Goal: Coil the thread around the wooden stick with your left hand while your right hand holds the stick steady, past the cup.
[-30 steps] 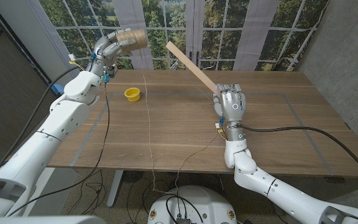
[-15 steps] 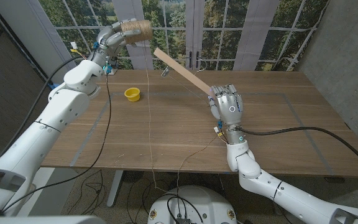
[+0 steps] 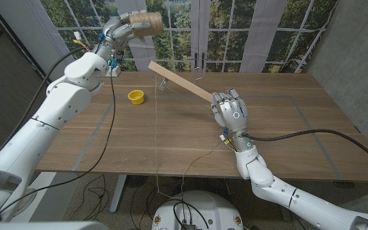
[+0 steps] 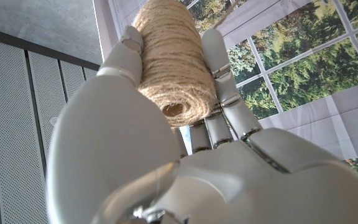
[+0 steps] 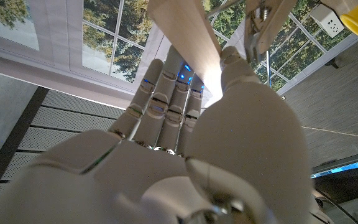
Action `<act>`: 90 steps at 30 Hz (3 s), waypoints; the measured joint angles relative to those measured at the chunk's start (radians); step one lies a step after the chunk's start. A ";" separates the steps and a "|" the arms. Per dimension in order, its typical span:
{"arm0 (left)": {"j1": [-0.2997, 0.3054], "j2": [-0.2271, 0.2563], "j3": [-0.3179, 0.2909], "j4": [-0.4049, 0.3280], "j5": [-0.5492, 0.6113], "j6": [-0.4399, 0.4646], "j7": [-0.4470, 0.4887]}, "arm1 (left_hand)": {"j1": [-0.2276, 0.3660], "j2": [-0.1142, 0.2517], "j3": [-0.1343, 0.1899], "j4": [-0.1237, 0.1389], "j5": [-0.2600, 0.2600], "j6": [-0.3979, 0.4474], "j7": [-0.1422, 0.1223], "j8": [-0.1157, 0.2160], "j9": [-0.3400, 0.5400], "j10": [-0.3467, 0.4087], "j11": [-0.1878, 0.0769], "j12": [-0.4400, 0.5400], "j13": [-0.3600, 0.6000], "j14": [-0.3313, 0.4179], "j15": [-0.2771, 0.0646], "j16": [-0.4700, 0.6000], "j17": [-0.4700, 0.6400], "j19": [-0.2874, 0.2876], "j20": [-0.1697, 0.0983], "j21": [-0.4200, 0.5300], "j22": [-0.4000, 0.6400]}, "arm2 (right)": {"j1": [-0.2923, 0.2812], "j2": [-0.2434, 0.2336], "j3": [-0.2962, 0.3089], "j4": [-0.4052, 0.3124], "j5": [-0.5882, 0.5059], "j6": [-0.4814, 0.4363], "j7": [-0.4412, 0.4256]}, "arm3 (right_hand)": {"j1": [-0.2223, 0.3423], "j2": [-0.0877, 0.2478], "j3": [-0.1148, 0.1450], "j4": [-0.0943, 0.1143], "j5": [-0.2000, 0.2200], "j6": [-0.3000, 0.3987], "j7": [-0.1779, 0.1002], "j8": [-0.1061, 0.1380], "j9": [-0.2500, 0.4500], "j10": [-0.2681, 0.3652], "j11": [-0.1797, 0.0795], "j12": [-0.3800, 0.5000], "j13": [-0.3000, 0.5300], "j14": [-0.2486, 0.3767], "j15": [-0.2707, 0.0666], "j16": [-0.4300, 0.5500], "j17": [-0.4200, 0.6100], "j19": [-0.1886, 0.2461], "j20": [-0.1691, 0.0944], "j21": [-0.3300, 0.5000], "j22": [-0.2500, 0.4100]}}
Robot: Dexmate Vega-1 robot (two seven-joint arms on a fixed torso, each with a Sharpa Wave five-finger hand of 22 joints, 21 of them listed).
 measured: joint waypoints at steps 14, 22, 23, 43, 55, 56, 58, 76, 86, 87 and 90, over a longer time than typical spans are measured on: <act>-0.057 0.003 0.032 -0.038 0.012 0.049 -0.011 | 0.000 0.000 0.004 -0.004 0.000 0.000 0.000 -0.004 0.009 0.000 0.000 0.000 0.000 0.002 -0.001 -0.012 0.018 0.000 0.000 0.008 -0.005 | -0.009 -0.026 -0.003 -0.027 -0.036 0.039 0.000 | 0.000 0.000 -0.001 0.001 0.005 0.000 0.000 0.000 0.002 0.000 0.000 -0.004 0.001 0.004 -0.004 -0.008 0.006 0.000 0.000 0.008 0.000; -0.090 -0.002 0.059 -0.046 0.024 0.067 -0.020 | 0.000 0.000 0.004 -0.004 -0.002 0.000 0.000 -0.007 0.009 0.000 0.000 0.000 0.000 0.002 -0.001 -0.016 0.020 0.000 0.000 0.013 -0.005 | -0.010 -0.034 0.001 -0.046 -0.060 0.057 0.010 | 0.002 -0.002 -0.001 0.001 0.005 0.000 0.000 -0.001 0.003 0.000 0.000 -0.008 0.024 0.004 -0.004 -0.011 0.010 0.000 0.000 0.008 0.000; -0.094 -0.003 0.063 -0.046 0.025 0.071 -0.022 | 0.000 0.000 0.004 -0.004 -0.002 0.000 0.000 -0.007 0.009 0.000 0.000 0.000 0.000 0.002 -0.001 -0.016 0.021 0.000 0.000 0.013 -0.005 | -0.010 -0.035 0.002 -0.050 -0.065 0.061 0.011 | 0.002 -0.002 -0.001 0.001 0.005 0.000 0.000 -0.001 0.003 0.000 0.000 -0.008 0.024 0.004 -0.004 -0.011 0.010 0.000 0.000 0.008 0.000; -0.105 -0.003 0.084 -0.050 0.018 0.120 -0.057 | 0.000 0.000 0.008 -0.008 -0.004 0.003 0.003 -0.018 0.009 0.000 0.000 0.000 0.000 0.002 -0.001 -0.020 0.027 0.000 0.000 0.023 -0.004 | 0.024 -0.010 0.014 -0.041 -0.078 0.089 0.012 | 0.001 -0.001 -0.003 0.003 0.009 0.000 0.000 -0.005 0.005 0.000 0.000 -0.006 0.056 0.012 -0.006 -0.019 0.020 0.000 0.000 0.015 0.000; -0.191 -0.046 0.162 -0.025 0.021 0.136 -0.114 | 0.000 0.000 0.008 -0.008 -0.004 0.003 0.003 -0.019 0.014 0.000 0.000 0.000 0.000 0.005 0.002 -0.029 0.038 0.000 0.000 0.028 -0.004 | 0.073 0.017 -0.011 -0.005 -0.090 0.139 0.038 | 0.000 0.000 -0.004 0.004 0.009 0.000 0.000 -0.003 0.005 0.000 0.000 -0.006 0.057 0.014 -0.004 -0.023 0.023 0.000 0.000 0.015 0.000; -0.193 -0.047 0.164 -0.027 0.017 0.136 -0.119 | 0.000 0.000 0.008 -0.008 -0.004 0.003 0.003 -0.019 0.014 0.000 0.000 0.000 0.000 0.005 0.002 -0.029 0.038 0.000 0.000 0.028 -0.004 | 0.076 0.019 -0.013 -0.002 -0.090 0.139 0.046 | 0.000 0.000 -0.004 0.004 0.009 0.000 0.000 -0.003 0.005 0.000 0.000 -0.007 0.057 0.015 -0.005 -0.023 0.023 0.000 0.000 0.015 0.000; -0.193 -0.047 0.164 -0.028 0.012 0.137 -0.127 | 0.000 0.000 0.010 -0.010 -0.004 0.003 0.003 -0.019 0.014 0.000 0.000 0.000 0.000 0.005 0.002 -0.031 0.038 -0.001 0.001 0.028 -0.004 | 0.081 0.024 -0.015 0.004 -0.091 0.139 0.051 | 0.000 0.000 -0.004 0.004 0.009 0.002 0.002 -0.003 0.005 0.000 0.000 -0.007 0.057 0.019 -0.002 -0.025 0.023 0.000 0.000 0.015 0.000; -0.099 0.008 0.114 -0.130 0.012 0.138 -0.084 | 0.000 0.000 0.016 -0.016 -0.002 0.011 0.003 -0.026 0.019 0.000 0.000 0.000 0.000 0.005 0.002 -0.040 0.050 -0.002 0.002 0.040 -0.009 | 0.127 0.062 0.001 0.032 -0.036 0.061 0.190 | 0.000 0.000 -0.005 -0.003 0.004 0.006 0.005 -0.004 0.005 0.016 0.002 -0.016 0.057 0.025 -0.007 -0.028 0.033 0.000 0.000 0.023 0.000; -0.022 0.018 0.073 -0.172 0.074 0.088 0.002 | 0.000 0.000 0.016 -0.016 -0.002 0.017 -0.002 -0.030 0.018 0.000 0.000 0.000 0.000 0.005 0.002 -0.042 0.051 -0.002 0.002 0.043 -0.009 | 0.139 0.077 0.024 0.045 0.000 0.002 0.198 | 0.000 0.000 -0.007 -0.005 0.009 0.005 0.005 -0.005 0.005 0.016 0.002 -0.020 0.057 0.025 -0.007 -0.035 0.036 0.000 0.000 0.023 0.000; -0.019 0.019 0.071 -0.174 0.077 0.084 0.005 | 0.000 0.000 0.016 -0.016 -0.002 0.017 -0.002 -0.030 0.018 0.000 0.000 0.000 0.000 0.005 0.002 -0.043 0.051 -0.002 0.002 0.043 -0.009 | 0.140 0.077 0.026 0.045 0.002 -0.002 0.198 | 0.000 0.000 -0.007 -0.005 0.009 0.005 0.005 -0.005 0.005 0.016 0.002 -0.022 0.057 0.025 -0.007 -0.035 0.036 0.000 0.000 0.023 0.000; 0.001 0.025 0.060 -0.183 0.087 0.072 0.012 | 0.000 0.000 0.016 -0.016 -0.002 0.017 -0.002 -0.030 0.018 0.000 0.000 0.000 0.000 0.005 0.002 -0.044 0.058 -0.002 0.002 0.043 -0.009 | 0.141 0.081 0.036 0.046 0.013 -0.027 0.193 | 0.000 0.000 -0.007 -0.005 0.009 0.005 0.005 -0.007 0.005 0.016 0.002 -0.023 0.057 0.025 -0.007 -0.035 0.037 0.000 0.000 0.023 0.000</act>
